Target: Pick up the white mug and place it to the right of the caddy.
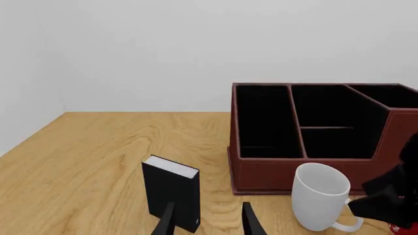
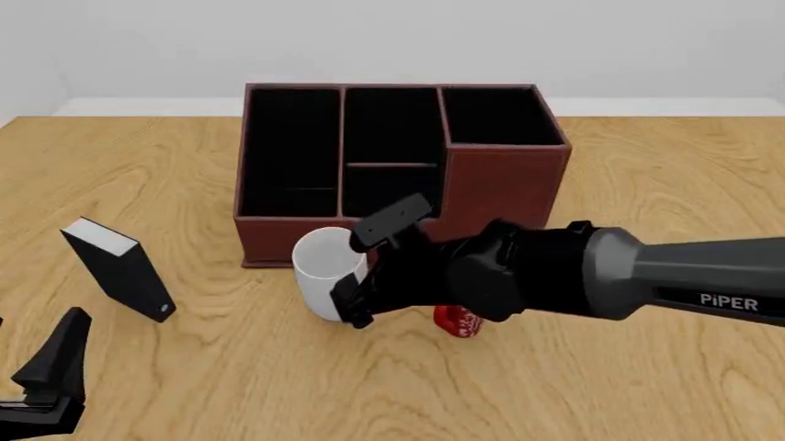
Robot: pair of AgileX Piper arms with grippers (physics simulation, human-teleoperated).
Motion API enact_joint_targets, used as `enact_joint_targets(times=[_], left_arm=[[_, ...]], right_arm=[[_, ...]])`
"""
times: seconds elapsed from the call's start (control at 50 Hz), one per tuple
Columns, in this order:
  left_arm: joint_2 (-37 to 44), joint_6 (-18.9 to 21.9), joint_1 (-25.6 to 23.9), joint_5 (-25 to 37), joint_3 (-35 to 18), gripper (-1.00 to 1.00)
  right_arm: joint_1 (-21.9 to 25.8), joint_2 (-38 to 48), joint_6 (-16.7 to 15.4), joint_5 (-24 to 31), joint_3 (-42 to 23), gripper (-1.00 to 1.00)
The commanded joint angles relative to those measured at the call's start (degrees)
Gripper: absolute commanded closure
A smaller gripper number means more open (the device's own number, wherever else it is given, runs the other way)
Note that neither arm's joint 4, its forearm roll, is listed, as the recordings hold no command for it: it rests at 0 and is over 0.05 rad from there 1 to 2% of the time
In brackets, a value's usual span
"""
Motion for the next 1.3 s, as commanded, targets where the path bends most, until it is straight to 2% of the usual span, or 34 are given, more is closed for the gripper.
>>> enact_joint_targets(times=[0.02, 0.9, 0.92, 0.94, 1.16, 1.3], left_arm=[[0.00, 0.00, 0.00, 0.00, 0.00, -1.00], [0.00, 0.00, 0.00, 0.00, 0.00, -1.00], [0.00, 0.00, 0.00, 0.00, 0.00, -1.00], [0.00, 0.00, 0.00, 0.00, 0.00, -1.00], [0.00, 0.00, 0.00, 0.00, 0.00, -1.00], [0.00, 0.00, 0.00, 0.00, 0.00, -1.00]], right_arm=[[-0.04, 1.68, 0.24, -0.39, -0.15, -1.00], [0.82, 6.79, 2.67, -3.15, 0.15, -1.00], [0.75, 6.53, 2.62, -3.01, 0.16, 1.00], [0.67, 6.42, 1.50, -2.64, 0.05, 1.00], [1.38, 6.33, 1.29, -2.28, -0.30, 1.00], [1.34, 5.54, -0.61, -1.42, -0.31, 1.00]])
